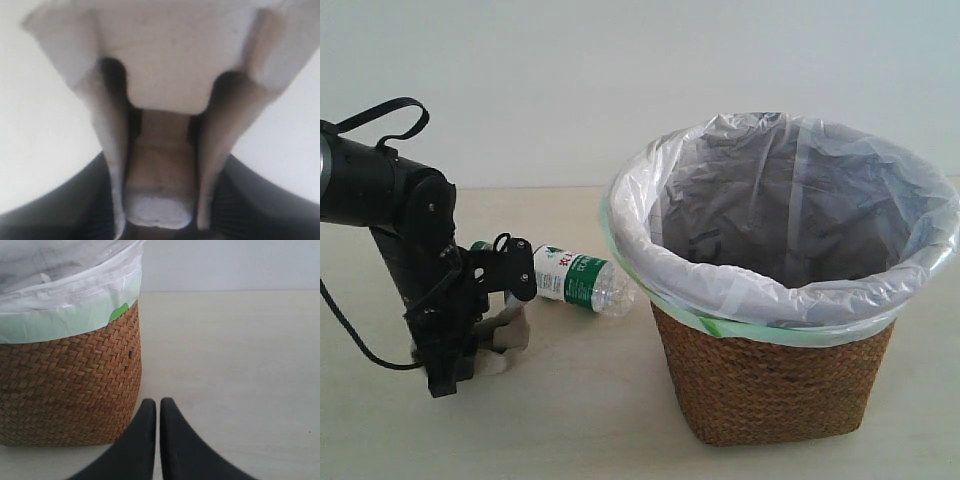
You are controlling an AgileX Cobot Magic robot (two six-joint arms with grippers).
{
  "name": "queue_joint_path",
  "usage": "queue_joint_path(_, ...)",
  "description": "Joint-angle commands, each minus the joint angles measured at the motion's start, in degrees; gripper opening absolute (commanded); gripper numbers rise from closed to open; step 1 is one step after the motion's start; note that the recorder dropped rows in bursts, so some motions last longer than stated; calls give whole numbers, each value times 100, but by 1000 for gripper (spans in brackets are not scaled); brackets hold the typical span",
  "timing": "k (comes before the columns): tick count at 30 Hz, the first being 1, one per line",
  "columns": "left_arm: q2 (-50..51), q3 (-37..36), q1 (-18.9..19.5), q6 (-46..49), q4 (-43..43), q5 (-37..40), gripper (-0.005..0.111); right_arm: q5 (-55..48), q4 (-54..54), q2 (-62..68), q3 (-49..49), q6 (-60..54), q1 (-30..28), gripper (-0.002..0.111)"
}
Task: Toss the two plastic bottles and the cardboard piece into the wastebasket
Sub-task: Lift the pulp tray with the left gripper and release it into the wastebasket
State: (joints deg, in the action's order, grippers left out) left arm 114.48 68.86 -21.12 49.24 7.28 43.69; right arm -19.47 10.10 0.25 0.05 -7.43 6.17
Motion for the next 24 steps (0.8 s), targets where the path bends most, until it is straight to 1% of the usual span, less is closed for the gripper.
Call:
queue_joint_path(1,-76,-22,-8,-865,109,404,4,30,-29,-25,-5,-23,-30,0)
queue_joint_path(3,-178,-22,-8,-1332,271,641,4,30,-29,-25,-5,-23,-30,0)
queue_joint_path(6,-455,-22,4,-1824,254,812,4,30,-29,-25,-5,-23,-30,0)
queue_joint_path(9,-904,-22,144,-2023,-143,812,4,30,-29,-25,-5,-23,-30,0)
queue_joint_path(12,-1482,-22,505,-2202,-955,812,4,30,-29,-25,-5,-23,-30,0)
queue_joint_path(13,-1638,-22,632,-2393,-1083,822,4,30,-29,-25,-5,-23,-30,0)
queue_joint_path(15,-2005,-34,978,-3064,-1154,884,4,30,-29,-25,-5,-23,-30,0)
queue_joint_path(18,-2442,-34,1477,-4200,-728,1324,4,30,-29,-25,-5,-23,-30,0)
queue_joint_path(21,-2793,-34,1984,-5160,72,2135,4,30,-29,-25,-5,-23,-30,0)
queue_joint_path(22,-2915,-34,2250,-5565,525,2628,4,30,-29,-25,-5,-23,-30,0)
queue_joint_path(24,-3057,-86,2565,-5731,971,2628,4,30,-29,-25,-5,-23,-30,0)
